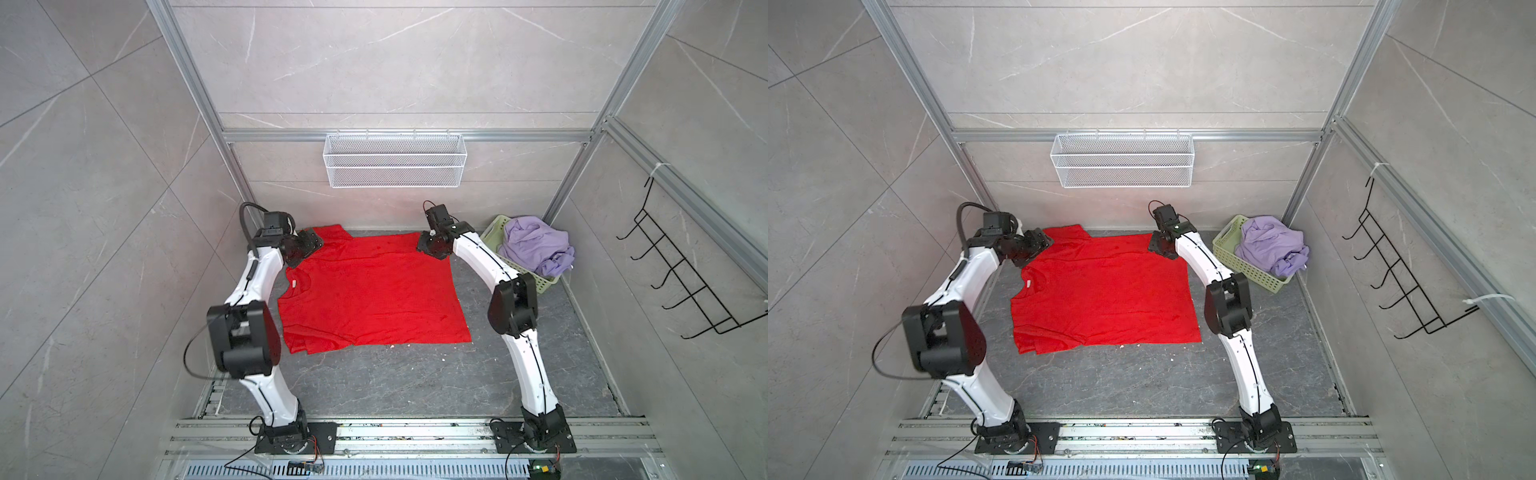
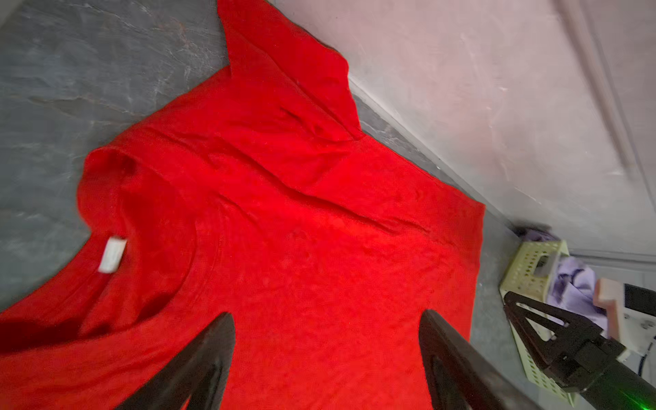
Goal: Fold and stack the t-shirts
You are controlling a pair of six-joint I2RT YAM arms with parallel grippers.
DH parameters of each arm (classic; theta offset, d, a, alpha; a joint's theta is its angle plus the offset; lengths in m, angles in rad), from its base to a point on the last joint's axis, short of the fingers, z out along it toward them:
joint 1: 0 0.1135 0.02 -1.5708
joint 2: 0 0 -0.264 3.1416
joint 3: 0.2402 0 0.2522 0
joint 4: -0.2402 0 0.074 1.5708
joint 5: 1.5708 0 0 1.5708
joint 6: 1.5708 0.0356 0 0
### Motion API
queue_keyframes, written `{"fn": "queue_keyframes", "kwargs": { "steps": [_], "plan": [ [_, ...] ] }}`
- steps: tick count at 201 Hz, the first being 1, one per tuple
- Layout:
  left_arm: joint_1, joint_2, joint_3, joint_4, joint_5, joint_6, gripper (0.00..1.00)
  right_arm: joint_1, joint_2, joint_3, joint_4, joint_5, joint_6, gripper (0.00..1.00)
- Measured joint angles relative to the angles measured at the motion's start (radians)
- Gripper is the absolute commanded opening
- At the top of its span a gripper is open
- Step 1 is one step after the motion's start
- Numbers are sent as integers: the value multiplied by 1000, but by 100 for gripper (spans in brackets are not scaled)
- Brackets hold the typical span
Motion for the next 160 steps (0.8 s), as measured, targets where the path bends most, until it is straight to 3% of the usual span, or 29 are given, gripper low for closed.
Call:
{"fn": "queue_keyframes", "kwargs": {
  "steps": [32, 63, 107, 160],
  "plan": [
    [0, -279, -240, -175, -69, -9, 80, 13, -382, -552, 172, -68, 112, 58],
    [-1, -461, -425, -356, -107, -58, 67, 12, -548, -855, 227, -113, 182, 58],
    [-2, -676, -713, -431, -98, -191, 52, 12, -662, -1032, 227, -126, 187, 58],
    [-2, -605, -836, -337, -95, -253, 50, 12, -778, -1111, 233, -126, 191, 59]
  ]
}}
